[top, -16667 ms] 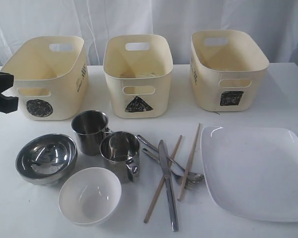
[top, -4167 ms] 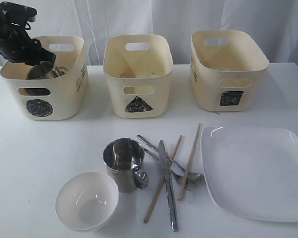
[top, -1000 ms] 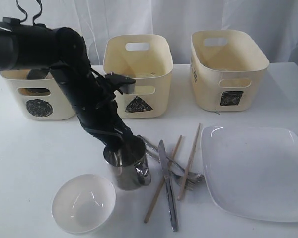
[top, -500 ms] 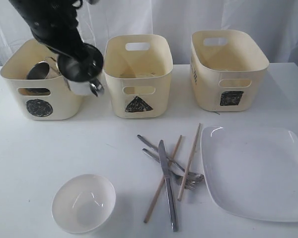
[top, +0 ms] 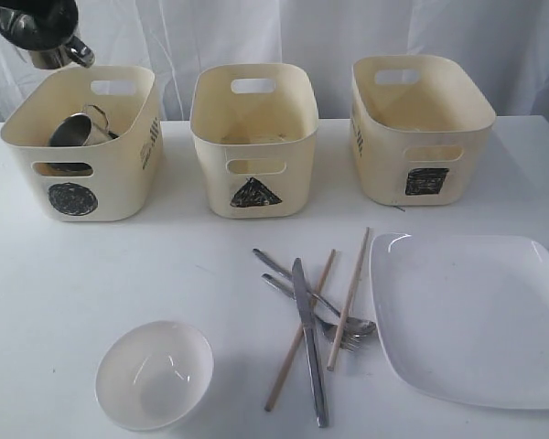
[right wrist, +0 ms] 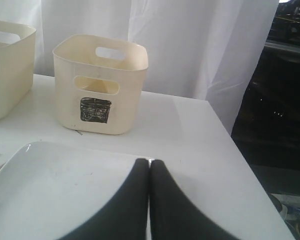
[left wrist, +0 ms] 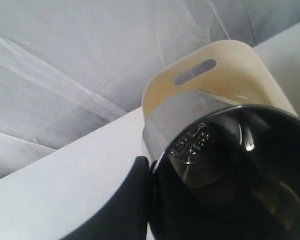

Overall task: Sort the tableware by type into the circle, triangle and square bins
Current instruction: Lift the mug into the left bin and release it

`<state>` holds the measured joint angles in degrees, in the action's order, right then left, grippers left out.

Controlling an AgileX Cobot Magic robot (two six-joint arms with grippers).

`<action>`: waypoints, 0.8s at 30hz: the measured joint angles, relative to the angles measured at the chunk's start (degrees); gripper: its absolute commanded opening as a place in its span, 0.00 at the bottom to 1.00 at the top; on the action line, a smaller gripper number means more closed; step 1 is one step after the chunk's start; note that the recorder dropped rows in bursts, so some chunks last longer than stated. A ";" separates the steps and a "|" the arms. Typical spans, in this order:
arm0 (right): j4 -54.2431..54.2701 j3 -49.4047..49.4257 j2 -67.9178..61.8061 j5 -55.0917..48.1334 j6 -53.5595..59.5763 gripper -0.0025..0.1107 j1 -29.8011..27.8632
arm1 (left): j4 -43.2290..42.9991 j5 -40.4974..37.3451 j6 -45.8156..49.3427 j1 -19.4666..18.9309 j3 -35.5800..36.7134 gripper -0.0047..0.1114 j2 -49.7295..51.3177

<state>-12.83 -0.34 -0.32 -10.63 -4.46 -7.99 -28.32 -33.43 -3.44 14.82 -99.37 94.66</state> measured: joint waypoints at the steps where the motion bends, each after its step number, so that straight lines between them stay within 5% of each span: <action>1: 0.00 0.00 0.00 0.00 0.00 0.02 0.00 | 0.70 2.38 -0.14 -1.37 -0.10 0.04 0.85; 16: 0.00 0.00 0.00 0.00 0.00 0.02 0.00 | 1.85 13.37 -0.36 -2.06 -0.10 0.04 15.26; 19: 0.00 0.00 0.00 0.00 0.00 0.02 0.00 | 1.75 13.47 -2.31 -2.06 -0.10 0.14 15.16; 24: 0.00 0.00 0.00 0.00 0.00 0.02 0.00 | 1.75 13.14 -3.74 -2.06 -0.22 0.43 14.82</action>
<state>-12.83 -0.34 -0.32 -10.63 -4.46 -7.99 -26.58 -20.29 -7.18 12.77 -99.58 109.47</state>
